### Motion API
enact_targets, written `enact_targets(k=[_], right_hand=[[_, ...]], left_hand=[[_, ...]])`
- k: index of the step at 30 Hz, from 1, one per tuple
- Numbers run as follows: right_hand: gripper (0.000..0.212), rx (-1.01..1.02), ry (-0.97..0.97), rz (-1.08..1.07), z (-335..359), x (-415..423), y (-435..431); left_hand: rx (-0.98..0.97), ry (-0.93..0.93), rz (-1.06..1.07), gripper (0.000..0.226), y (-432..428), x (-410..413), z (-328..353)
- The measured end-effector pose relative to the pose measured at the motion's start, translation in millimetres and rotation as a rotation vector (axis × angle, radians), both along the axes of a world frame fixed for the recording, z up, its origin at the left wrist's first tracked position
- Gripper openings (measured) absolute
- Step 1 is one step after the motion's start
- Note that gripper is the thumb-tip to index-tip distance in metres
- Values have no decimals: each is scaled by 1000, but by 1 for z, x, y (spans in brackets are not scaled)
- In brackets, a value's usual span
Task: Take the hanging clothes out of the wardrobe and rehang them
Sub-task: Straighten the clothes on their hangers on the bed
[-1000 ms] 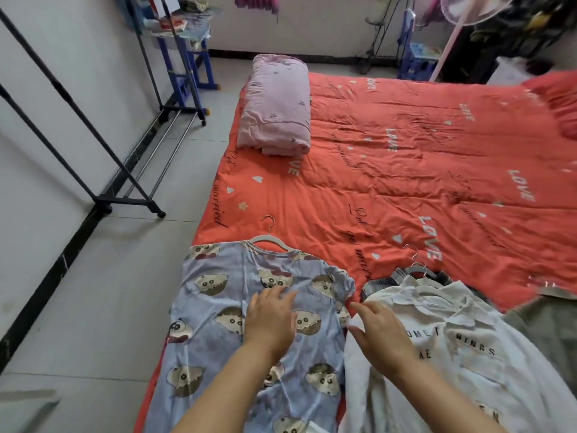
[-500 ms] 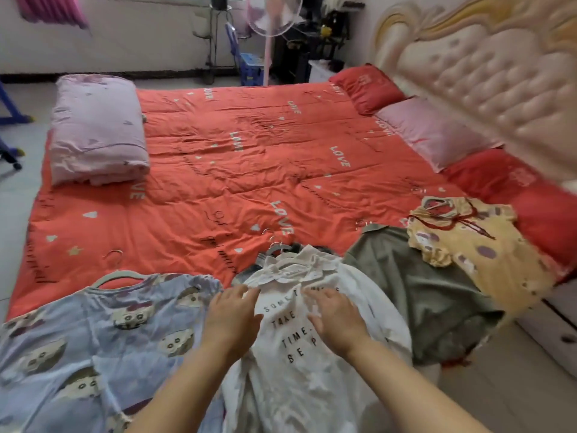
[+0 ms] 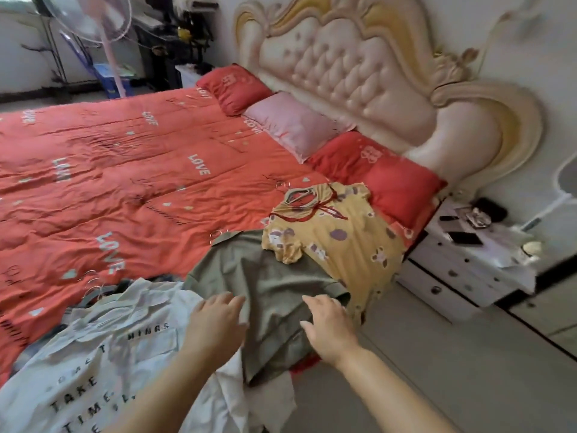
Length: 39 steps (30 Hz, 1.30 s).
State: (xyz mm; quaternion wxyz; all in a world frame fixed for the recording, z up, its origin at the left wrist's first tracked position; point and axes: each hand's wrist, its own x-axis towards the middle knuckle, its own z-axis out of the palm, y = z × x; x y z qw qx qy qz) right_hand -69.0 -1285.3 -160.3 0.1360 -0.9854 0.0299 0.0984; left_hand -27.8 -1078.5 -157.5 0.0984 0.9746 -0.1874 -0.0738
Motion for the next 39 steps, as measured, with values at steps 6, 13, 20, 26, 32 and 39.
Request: enact_targets(k=[6,13,20,26,32,39], right_hand=[[51,12,-9,-64,-5,44,-86],[52,0,16,-61,-12,129,-168],[50,-56,41,-20,-9,241,-234],[46,-55,52,95,-10,341,-262],[45,-75,98,290,-57,470,-291],[46,-66,219,510,-163,631,-316]], left_hand=[[-10,-25,-66,48,-102,50,4],[-31,18,-24,44,-185,142,-15],[-45,74,25,41,-247,238,-21],[-90,137,135,49,-266,314,-27],[-83,144,314,48,-288,393,-58],[-63,288,541,42,-332,485,-142]])
